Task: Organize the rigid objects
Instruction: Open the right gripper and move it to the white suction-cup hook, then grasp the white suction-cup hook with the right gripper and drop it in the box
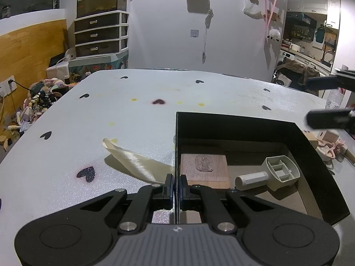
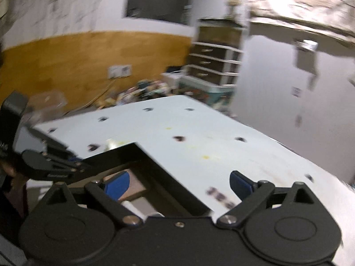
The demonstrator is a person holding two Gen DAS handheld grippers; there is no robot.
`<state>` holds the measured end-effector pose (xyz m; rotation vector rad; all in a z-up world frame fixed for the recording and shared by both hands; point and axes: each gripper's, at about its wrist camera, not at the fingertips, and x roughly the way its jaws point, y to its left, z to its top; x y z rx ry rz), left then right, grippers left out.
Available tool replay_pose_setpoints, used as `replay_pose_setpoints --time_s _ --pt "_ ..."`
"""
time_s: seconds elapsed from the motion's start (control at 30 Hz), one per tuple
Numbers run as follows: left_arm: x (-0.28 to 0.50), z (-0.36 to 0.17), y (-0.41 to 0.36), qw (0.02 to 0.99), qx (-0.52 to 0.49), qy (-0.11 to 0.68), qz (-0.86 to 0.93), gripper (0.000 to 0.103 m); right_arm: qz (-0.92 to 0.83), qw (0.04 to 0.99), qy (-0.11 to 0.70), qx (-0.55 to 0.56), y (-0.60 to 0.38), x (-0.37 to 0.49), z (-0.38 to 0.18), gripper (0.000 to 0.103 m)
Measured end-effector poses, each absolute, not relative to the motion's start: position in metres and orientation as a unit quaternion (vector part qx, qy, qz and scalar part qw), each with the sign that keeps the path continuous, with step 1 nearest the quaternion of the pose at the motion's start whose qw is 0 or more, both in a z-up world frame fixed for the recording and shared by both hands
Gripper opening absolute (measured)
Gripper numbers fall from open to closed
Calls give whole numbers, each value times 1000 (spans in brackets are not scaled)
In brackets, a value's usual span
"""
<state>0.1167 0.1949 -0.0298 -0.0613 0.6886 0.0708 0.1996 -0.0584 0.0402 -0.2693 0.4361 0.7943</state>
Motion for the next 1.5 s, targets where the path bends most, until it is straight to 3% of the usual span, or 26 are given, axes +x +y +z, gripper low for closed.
replay_pose_setpoints --time_s 0.4,0.9,1.0,1.2,1.4,1.43,1.5 --pt "119 -30 194 940 -35 337 40 4 140 963 226 -37 -148 187 9 103" --pt "118 -30 195 940 -41 335 46 4 -103 943 313 46 -245 185 -56 101" --pt "119 -30 194 940 -40 335 46 4 -120 939 317 62 -255 190 -63 94" --pt "119 -30 194 940 -40 336 46 4 -132 926 336 107 -270 204 -73 70" --pt "119 -30 195 940 -40 336 46 4 -144 923 338 112 -272 204 -72 40" --pt "119 -30 195 940 -40 336 46 4 -145 923 339 113 -272 204 -72 31" --pt "119 -30 195 940 -40 336 46 4 -148 921 343 110 -272 204 -70 30"
